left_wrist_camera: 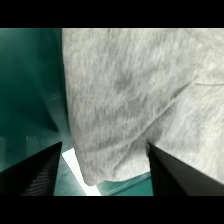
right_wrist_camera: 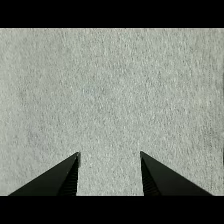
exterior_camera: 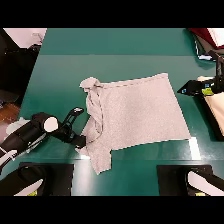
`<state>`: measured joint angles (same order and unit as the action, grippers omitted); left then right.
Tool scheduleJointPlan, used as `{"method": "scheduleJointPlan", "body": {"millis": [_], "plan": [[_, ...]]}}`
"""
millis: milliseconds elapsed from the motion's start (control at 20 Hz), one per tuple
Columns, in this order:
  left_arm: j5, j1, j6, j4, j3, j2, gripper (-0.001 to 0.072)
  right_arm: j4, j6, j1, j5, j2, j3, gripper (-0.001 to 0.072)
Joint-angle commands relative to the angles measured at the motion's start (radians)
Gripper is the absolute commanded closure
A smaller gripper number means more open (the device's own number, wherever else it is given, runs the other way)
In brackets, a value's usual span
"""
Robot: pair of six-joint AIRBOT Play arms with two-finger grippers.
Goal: Fold the shirts.
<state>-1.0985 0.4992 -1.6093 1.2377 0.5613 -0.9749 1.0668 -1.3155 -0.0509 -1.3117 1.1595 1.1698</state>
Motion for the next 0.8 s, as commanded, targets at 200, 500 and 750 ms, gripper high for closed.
{"method": "scheduleJointPlan", "body": {"millis": [200, 500, 750], "plan": [[-0.008, 0.018, -0.016, -0.001, -0.018, 0.004, 0.0112, -0.001, 0.0, -0.001, 0.001, -0.038, -0.011, 0.0286], [-0.092, 0.009, -0.014, 0.041, 0.052, 0.014, 0.0686, 0.002, 0.0, -0.001, -0.016, -0.038, -0.011, 0.0286], [-0.113, -0.196, 0.048, 0.074, 0.297, 0.014, 0.0686, 0.0, 0.02, -0.115, -0.113, -0.036, -0.045, 0.0286]]}}
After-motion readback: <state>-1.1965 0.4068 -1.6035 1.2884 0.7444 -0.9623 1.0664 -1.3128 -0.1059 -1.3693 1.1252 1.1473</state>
